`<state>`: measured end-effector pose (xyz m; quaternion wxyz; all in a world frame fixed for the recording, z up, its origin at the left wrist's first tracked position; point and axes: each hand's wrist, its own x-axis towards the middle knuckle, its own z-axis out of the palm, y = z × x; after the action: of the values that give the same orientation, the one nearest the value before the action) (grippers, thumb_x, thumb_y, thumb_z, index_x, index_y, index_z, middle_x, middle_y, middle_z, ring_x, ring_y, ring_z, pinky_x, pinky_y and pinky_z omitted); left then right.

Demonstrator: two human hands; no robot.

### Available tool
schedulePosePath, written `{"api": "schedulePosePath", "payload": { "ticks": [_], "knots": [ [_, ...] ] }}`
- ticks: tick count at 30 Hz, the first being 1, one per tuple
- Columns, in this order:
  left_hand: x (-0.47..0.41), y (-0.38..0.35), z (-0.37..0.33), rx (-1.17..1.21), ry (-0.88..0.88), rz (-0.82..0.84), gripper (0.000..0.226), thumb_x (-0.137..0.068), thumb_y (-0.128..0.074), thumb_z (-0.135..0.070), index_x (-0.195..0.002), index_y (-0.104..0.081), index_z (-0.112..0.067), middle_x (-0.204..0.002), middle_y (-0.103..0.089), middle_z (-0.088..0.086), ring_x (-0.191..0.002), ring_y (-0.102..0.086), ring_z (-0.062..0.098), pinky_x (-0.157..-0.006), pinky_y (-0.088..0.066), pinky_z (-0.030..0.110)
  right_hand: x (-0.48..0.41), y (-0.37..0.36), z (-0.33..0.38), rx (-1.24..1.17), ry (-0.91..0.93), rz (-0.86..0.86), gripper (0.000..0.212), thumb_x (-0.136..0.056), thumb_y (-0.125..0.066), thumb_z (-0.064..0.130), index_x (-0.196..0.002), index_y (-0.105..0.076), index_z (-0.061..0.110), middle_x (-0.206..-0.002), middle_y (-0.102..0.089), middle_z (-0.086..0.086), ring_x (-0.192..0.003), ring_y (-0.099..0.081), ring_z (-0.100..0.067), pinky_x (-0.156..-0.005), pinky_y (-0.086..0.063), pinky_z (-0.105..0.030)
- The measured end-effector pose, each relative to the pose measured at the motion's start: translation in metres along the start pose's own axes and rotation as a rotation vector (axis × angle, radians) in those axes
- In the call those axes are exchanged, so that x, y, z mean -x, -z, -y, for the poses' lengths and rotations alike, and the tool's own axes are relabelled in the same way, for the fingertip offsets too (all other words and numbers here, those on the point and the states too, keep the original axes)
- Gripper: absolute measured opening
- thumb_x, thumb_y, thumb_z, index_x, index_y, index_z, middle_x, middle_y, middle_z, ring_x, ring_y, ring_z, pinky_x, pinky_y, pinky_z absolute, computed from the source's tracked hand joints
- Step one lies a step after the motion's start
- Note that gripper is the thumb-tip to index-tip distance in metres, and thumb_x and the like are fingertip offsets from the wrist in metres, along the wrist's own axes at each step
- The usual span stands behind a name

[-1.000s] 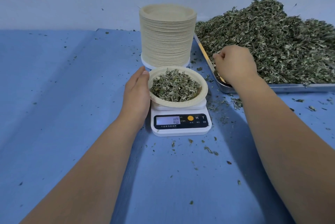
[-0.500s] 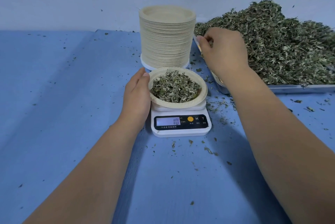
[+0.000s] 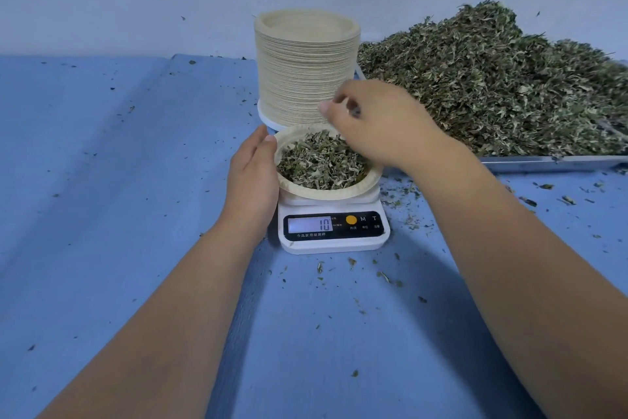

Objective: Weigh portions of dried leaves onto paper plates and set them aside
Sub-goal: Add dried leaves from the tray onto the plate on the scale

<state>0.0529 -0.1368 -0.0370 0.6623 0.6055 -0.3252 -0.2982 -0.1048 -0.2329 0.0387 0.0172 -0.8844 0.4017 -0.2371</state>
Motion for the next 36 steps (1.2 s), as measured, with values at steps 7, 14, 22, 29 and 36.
{"api": "schedulePosePath", "payload": {
  "ticks": [7,14,22,29,36],
  "knots": [
    [0.002,0.001,0.0,0.024,0.004,0.008,0.044,-0.099,-0.047,-0.034,-0.142,-0.052,-0.028,-0.137,-0.055,-0.015,-0.127,-0.05,0.002,-0.113,-0.038,0.034,0.014,-0.021,0.029,0.204,0.035,0.299,0.072,-0.091,-0.027,0.079,-0.133,-0.048,0.025,-0.12,-0.054,-0.009,-0.112,-0.055,-0.032,-0.085,-0.048,-0.044],
    [0.0,0.0,0.002,-0.032,-0.037,0.0,0.045,-0.1,-0.047,-0.034,-0.144,-0.05,-0.027,-0.145,-0.051,-0.016,-0.127,-0.045,-0.003,-0.109,-0.033,0.024,0.003,-0.021,0.025,0.037,0.088,0.154,0.027,-0.101,-0.051,0.043,-0.092,-0.059,0.019,-0.073,-0.053,0.006,-0.075,-0.054,-0.021,-0.055,-0.036,-0.03],
    [0.002,0.0,0.001,-0.037,-0.035,0.003,0.045,-0.1,-0.048,-0.033,-0.144,-0.051,-0.025,-0.139,-0.053,-0.016,-0.124,-0.046,-0.004,-0.105,-0.033,0.021,-0.004,-0.016,0.027,-0.174,0.086,-0.045,0.018,-0.095,-0.064,0.038,-0.1,-0.068,0.021,-0.085,-0.066,0.005,-0.082,-0.059,-0.016,-0.072,-0.051,-0.034],
    [0.003,-0.001,0.0,-0.019,-0.008,0.009,0.029,-0.097,-0.049,-0.034,-0.119,-0.064,-0.044,-0.092,-0.059,-0.044,-0.09,-0.048,-0.033,-0.083,-0.036,0.01,-0.006,-0.017,0.024,-0.287,0.016,-0.146,0.016,-0.088,-0.074,0.037,-0.099,-0.073,0.025,-0.089,-0.063,0.016,-0.086,-0.058,-0.008,-0.077,-0.045,-0.025],
    [0.003,-0.002,0.0,-0.012,-0.021,0.004,0.047,-0.091,-0.049,-0.039,-0.136,-0.058,-0.032,-0.11,-0.057,-0.035,-0.11,-0.05,-0.018,-0.096,-0.039,0.02,-0.007,-0.017,0.018,-0.279,0.056,-0.104,0.016,-0.088,-0.075,0.032,-0.103,-0.073,0.027,-0.088,-0.061,0.019,-0.075,-0.052,0.004,-0.077,-0.042,-0.022]
  ]
}}
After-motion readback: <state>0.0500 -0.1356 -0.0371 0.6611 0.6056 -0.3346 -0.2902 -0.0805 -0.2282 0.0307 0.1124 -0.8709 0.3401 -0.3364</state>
